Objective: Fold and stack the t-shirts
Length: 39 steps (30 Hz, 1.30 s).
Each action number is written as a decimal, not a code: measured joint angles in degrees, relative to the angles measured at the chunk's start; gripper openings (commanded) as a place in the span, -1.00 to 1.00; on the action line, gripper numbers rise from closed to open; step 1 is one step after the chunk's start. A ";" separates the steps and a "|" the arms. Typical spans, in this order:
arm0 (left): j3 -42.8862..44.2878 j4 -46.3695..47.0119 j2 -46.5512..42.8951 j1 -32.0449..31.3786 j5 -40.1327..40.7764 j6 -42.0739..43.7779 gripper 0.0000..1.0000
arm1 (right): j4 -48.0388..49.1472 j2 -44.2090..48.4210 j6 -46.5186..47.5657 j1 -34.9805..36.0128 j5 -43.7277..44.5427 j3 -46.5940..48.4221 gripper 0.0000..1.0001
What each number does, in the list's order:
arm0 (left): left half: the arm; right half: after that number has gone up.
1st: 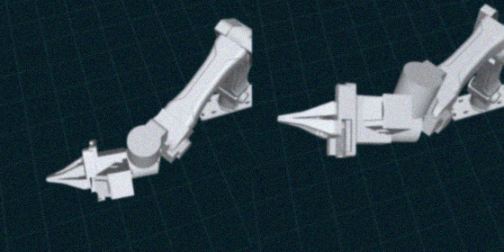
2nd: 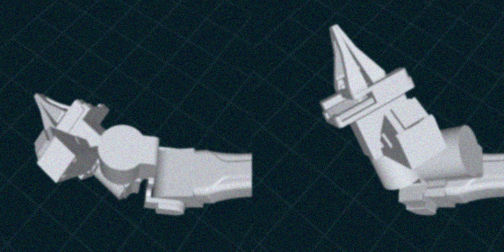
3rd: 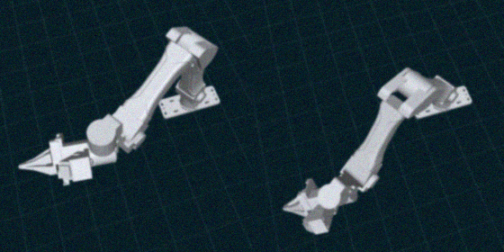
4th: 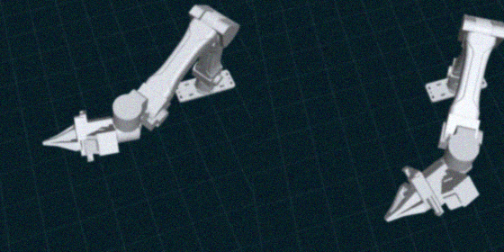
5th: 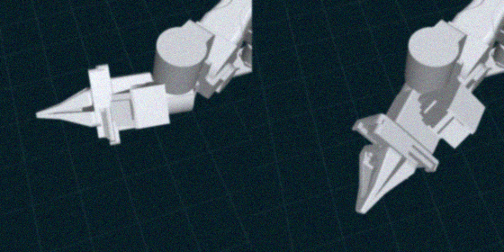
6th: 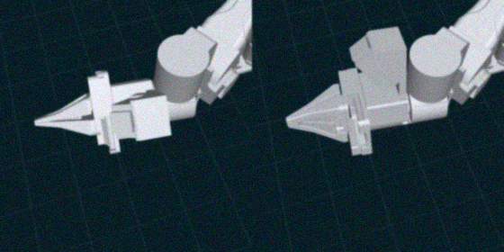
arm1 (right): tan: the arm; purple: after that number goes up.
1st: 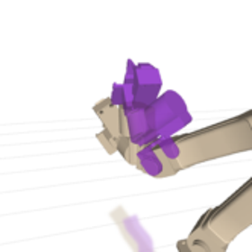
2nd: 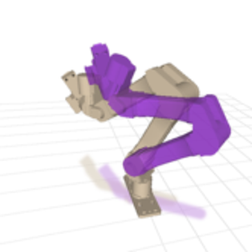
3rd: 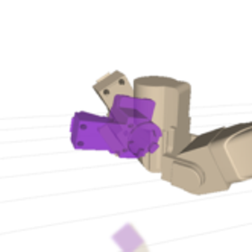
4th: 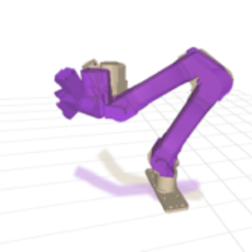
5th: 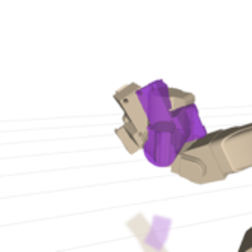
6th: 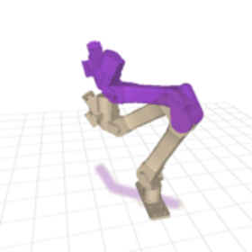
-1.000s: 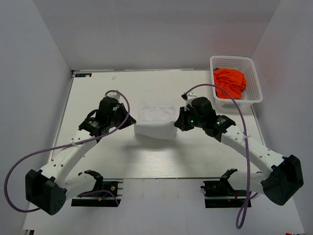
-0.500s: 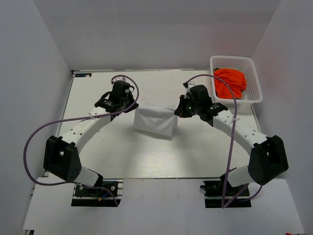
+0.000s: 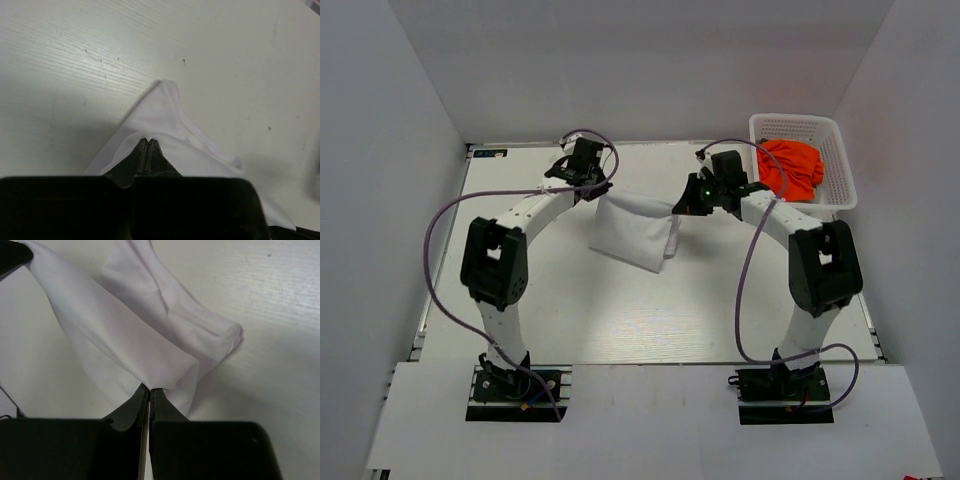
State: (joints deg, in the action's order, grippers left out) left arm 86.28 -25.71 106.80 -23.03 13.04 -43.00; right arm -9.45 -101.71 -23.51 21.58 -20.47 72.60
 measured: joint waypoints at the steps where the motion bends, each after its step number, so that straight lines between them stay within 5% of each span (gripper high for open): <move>1: 1.92 -0.20 2.45 0.28 -0.02 0.11 -1.00 | 0.31 -2.16 0.00 -0.55 -1.16 1.55 -1.00; 4: 6.93 -0.66 9.57 1.36 -0.02 0.24 -0.94 | 0.87 -8.76 0.04 -1.88 -3.69 6.29 -1.00; 6: 9.05 -0.48 13.05 1.97 0.00 0.70 -0.60 | 1.29 -12.94 0.00 -2.62 -4.50 9.66 -1.00; 7: 10.08 -0.35 14.64 2.29 -0.11 1.09 -0.27 | 1.51 -14.73 -0.09 -2.95 -4.61 11.19 -0.93; 8: 11.06 -0.04 16.00 2.58 -0.26 1.64 0.57 | 1.73 -16.55 -0.13 -3.28 -4.52 12.81 -0.57; 9: 12.35 0.20 17.51 2.91 -0.44 2.36 0.84 | 1.66 -18.03 -0.33 -3.63 -4.31 14.27 0.32; 10: 13.60 0.48 18.64 3.21 -0.68 2.89 0.99 | 1.49 -19.34 -0.57 -4.02 -4.07 15.56 0.80; 16: 16.04 1.57 19.63 4.37 -1.92 6.49 1.00 | 0.46 -20.96 0.22 -5.25 -2.16 18.47 0.81; 27: -1.97 6.10 7.10 3.37 -9.51 16.35 1.00 | 0.17 -6.47 2.71 -2.25 1.40 4.48 0.81; 39: 1.09 -0.13 12.72 2.54 -13.53 23.69 0.36 | 0.35 1.36 2.78 -2.80 2.86 -2.23 0.81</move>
State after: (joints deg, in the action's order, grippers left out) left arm 87.37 -25.85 119.52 -20.49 -0.49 -19.31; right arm -9.10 -100.36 -20.73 18.79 -17.61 70.37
